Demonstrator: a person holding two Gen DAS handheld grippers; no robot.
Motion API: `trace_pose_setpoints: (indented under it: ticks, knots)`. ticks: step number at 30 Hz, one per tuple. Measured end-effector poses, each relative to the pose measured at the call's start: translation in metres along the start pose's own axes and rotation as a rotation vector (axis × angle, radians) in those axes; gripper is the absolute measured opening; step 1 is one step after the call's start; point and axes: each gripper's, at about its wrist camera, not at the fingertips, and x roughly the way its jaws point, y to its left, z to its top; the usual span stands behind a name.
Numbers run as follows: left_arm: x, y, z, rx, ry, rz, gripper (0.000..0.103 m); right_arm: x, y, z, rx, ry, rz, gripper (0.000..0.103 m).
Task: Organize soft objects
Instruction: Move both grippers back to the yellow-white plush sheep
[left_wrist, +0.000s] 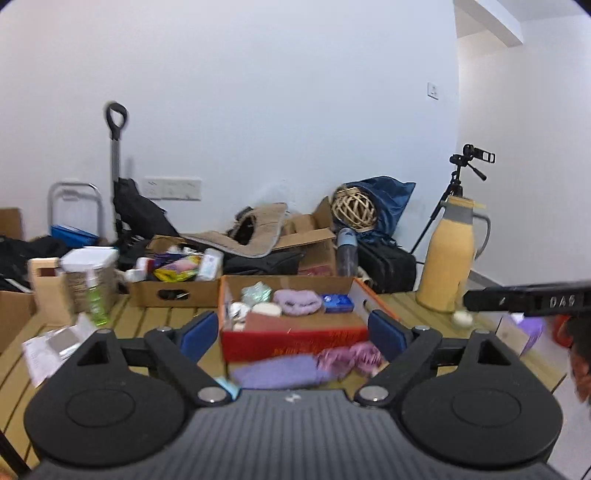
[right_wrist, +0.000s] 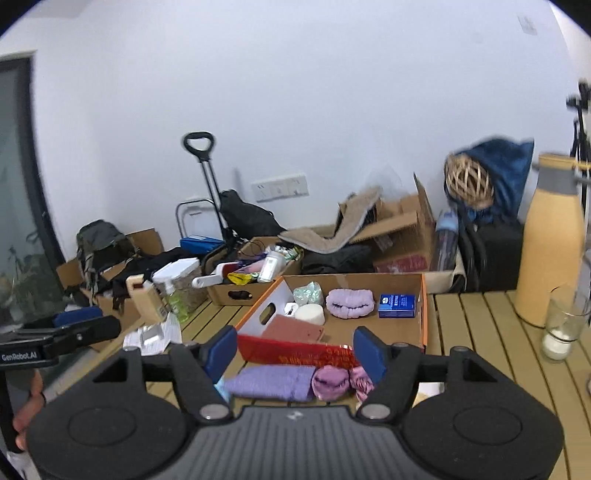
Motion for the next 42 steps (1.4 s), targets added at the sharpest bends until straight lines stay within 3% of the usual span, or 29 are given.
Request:
trace_pose_setpoints:
  ticks: [4, 6, 9, 13, 17, 24, 30, 36, 42]
  knots:
    - [-0.053, -0.02, -0.054, 0.057, -0.044, 0.042, 0.097, -0.04, 0.023, -0.047, -0.061, -0.036, -0.035, 0.074]
    - [-0.079, -0.028, -0.077, 0.077, -0.052, 0.031, 0.099, -0.064, 0.035, -0.074, -0.088, -0.066, -0.042, 0.082]
    - [-0.11, -0.037, -0.103, 0.062, -0.046, -0.001, 0.1, -0.101, 0.05, -0.118, -0.104, -0.095, -0.062, 0.086]
    - [-0.131, -0.045, -0.11, 0.098, -0.057, -0.048, 0.101, -0.139, 0.058, -0.164, -0.038, -0.091, -0.045, 0.087]
    - [-0.134, -0.046, -0.11, 0.068, -0.078, -0.058, 0.101, -0.154, 0.066, -0.172, -0.068, -0.083, -0.064, 0.087]
    - [-0.096, -0.033, -0.123, 0.018, 0.005, -0.036, 0.101, -0.135, 0.063, -0.174, -0.047, -0.091, -0.073, 0.087]
    - [-0.035, -0.023, -0.128, -0.032, 0.071, -0.015, 0.099, -0.088, 0.028, -0.187, 0.027, -0.024, -0.121, 0.086]
    - [0.043, -0.036, -0.111, -0.052, 0.106, -0.061, 0.078, -0.031, -0.019, -0.175, 0.086, 0.017, -0.152, 0.084]
    - [0.141, -0.058, -0.093, -0.054, 0.172, -0.106, 0.066, 0.027, -0.065, -0.142, 0.085, 0.033, -0.172, 0.08]
